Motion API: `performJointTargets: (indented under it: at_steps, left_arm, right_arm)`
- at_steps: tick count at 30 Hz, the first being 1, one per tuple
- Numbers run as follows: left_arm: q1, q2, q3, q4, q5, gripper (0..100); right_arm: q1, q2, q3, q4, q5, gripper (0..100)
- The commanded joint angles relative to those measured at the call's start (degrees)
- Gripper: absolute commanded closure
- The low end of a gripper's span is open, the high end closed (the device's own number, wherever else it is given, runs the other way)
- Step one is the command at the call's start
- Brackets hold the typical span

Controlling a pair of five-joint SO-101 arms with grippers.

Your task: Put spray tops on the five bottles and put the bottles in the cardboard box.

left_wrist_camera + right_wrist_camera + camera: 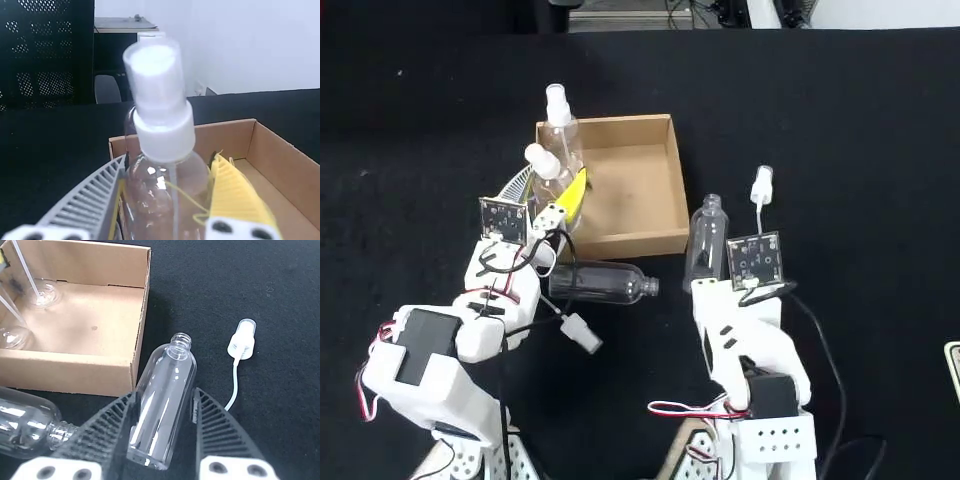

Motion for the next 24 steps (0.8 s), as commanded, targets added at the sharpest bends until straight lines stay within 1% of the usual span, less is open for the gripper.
performJointTargets:
  at_steps: [1,8,12,13,16,24]
  left_arm:
    - [-0.13,-0.18,-0.22,-0.97,-0.18,77]
    - [-0.13,-0.18,0.31,-0.88,-0.18,77]
    - [-0.31,-0.18,0.31,-0.79,-0.18,67]
    - [-0.22,-0.18,0.31,0.26,0.09,66]
    - [-0.22,-0.26,-0.22,4.04,0.26,65]
    - [-0.48,-0.7,0.22,3.16,0.26,65]
  right_arm:
    - [0.97,-5.58,-0.4,-1.58,-0.09,85.4]
    - [0.97,-5.58,-0.4,-1.58,-0.09,85.4]
    - [0.97,-5.58,-0.4,-1.58,-0.09,85.4]
    - [0.97,-5.58,-0.4,-1.58,-0.09,85.4]
    - [0.97,-5.58,-0.4,-1.58,-0.09,85.4]
    - [0.97,-5.58,-0.4,-1.58,-0.09,85.4]
